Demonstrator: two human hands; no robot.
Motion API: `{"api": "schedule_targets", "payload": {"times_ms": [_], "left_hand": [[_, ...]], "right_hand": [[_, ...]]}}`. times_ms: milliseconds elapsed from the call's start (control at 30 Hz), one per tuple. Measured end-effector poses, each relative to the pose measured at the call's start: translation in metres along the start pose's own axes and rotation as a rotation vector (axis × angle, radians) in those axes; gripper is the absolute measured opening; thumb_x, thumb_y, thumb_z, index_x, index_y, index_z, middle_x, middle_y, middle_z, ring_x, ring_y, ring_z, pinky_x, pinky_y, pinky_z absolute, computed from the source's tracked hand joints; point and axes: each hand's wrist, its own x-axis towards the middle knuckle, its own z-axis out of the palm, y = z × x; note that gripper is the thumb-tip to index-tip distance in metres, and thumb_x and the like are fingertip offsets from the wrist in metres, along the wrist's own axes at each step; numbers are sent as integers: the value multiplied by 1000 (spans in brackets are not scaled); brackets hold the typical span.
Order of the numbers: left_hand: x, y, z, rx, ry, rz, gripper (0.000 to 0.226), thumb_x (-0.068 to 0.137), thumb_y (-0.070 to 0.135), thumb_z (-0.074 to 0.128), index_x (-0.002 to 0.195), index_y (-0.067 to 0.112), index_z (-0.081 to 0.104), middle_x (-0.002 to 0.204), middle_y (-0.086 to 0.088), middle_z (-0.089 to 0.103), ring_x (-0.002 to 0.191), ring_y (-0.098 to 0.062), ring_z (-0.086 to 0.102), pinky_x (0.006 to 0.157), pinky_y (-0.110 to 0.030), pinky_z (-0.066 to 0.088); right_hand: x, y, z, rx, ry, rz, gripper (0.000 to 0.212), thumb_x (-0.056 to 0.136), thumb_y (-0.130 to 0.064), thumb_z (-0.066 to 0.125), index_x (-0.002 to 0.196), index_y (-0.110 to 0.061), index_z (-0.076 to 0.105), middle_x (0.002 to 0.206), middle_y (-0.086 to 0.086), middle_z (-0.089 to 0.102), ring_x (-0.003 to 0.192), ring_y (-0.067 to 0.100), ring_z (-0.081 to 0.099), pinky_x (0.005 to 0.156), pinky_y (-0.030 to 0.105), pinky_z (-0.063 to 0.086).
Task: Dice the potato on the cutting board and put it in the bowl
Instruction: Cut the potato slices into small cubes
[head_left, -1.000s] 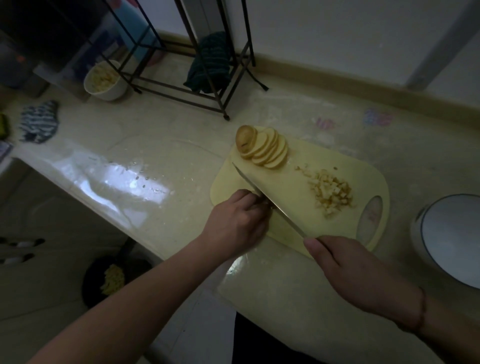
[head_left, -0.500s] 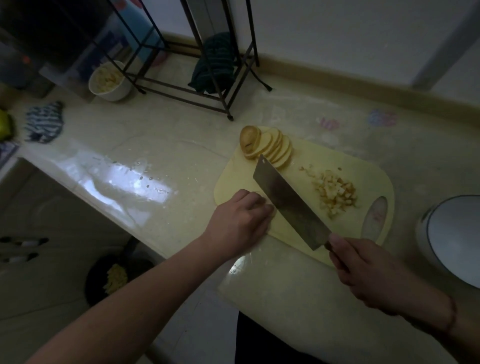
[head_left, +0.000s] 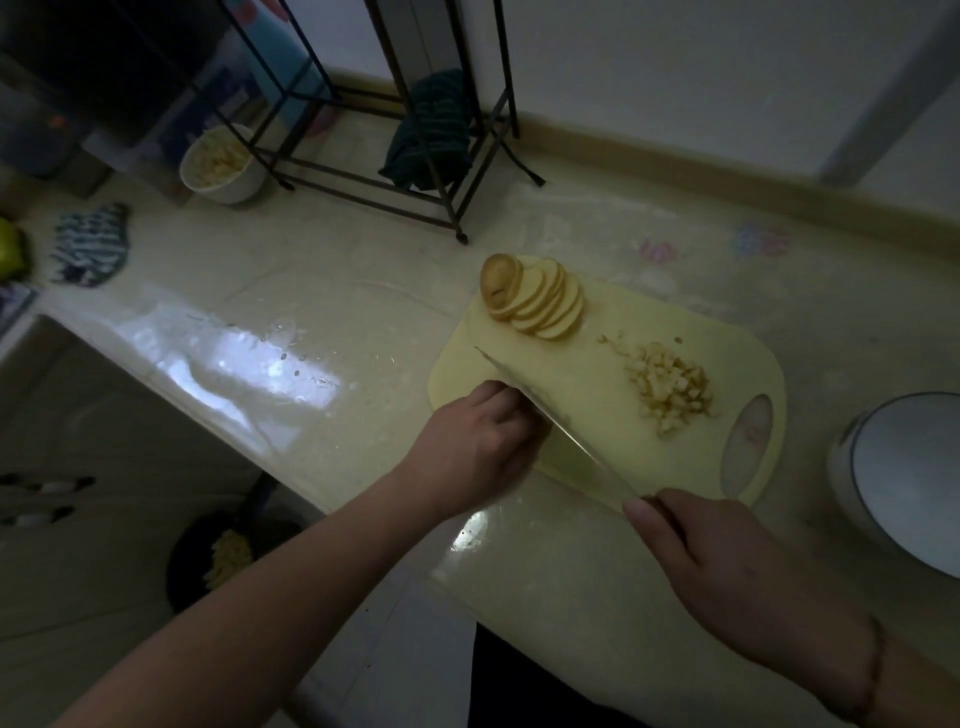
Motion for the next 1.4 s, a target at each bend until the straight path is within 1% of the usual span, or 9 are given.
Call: {"api": "schedule_targets", "payload": {"times_ms": [167, 433, 533, 767, 933, 1033, 1100, 1267, 1400], "left_hand": [[0, 0, -2, 27, 3, 9, 22, 94, 24, 59, 93, 8, 74, 93, -10, 65, 86, -30, 61, 60, -35, 51], [-1, 0, 0, 13, 16, 8, 24, 95, 22, 57, 98, 6, 74, 95, -10, 66, 87, -30, 60, 67, -36, 51], [-2, -2, 1, 6, -8, 4, 23, 94, 22, 58, 99, 5, 74, 98, -11, 65, 90, -29, 58, 67, -36, 52], [-3, -1, 3, -8, 5, -4, 25, 97, 22, 57, 98, 4, 75, 95, -12, 67, 91, -32, 63, 64, -39, 56], [-1, 2, 1, -8, 26, -9, 26, 96, 22, 56, 93, 5, 76, 90, -10, 68, 86, -32, 63, 61, -38, 55], [-1, 2, 2, 18, 14, -15, 25, 96, 23, 57, 93, 7, 76, 89, -8, 68, 86, -30, 63, 60, -37, 53], [0, 3, 1, 24, 7, -25, 27, 95, 24, 55, 93, 7, 76, 91, -7, 68, 87, -29, 62, 60, -36, 53], [2, 2, -3, 17, -28, -22, 29, 96, 26, 52, 85, 8, 73, 86, -7, 65, 82, -28, 60, 56, -35, 51], [0, 0, -1, 19, -35, -22, 26, 97, 25, 56, 89, 9, 74, 87, -7, 65, 82, -28, 60, 58, -38, 51]], "right_hand": [[-2, -7, -4, 75, -25, -4, 57, 83, -66, 27, 58, -18, 46, 69, -15, 60, 61, 8, 55, 59, 20, 38], [-2, -10, -5, 80, -45, -10, 58, 84, -67, 25, 57, -18, 44, 64, -15, 58, 60, 8, 53, 59, 20, 37], [-6, -6, -5, 90, -42, 3, 67, 86, -74, 20, 57, -18, 44, 64, -11, 58, 59, 8, 54, 59, 19, 37], [-21, -2, -13, 96, -47, 85, 83, 67, -92, 6, 57, -21, 46, 66, -16, 61, 61, 0, 57, 58, 13, 38], [-8, -4, -4, 73, -69, 61, 68, 81, -75, 15, 60, -19, 47, 66, -15, 60, 62, 3, 55, 60, 17, 39], [13, -14, 0, 94, -98, 52, 62, 80, -68, 20, 62, -16, 48, 59, 2, 55, 63, 11, 53, 63, 24, 38], [20, -19, 0, 99, -107, 34, 58, 83, -64, 22, 63, -16, 48, 59, 4, 54, 62, 13, 51, 64, 24, 38], [17, -9, -8, 111, -95, 65, 59, 83, -65, 22, 61, -17, 49, 56, -2, 56, 59, 8, 54, 58, 24, 37], [12, -6, -11, 130, -108, 85, 61, 83, -65, 22, 62, -15, 50, 59, -11, 58, 55, 8, 52, 60, 27, 39]]}}
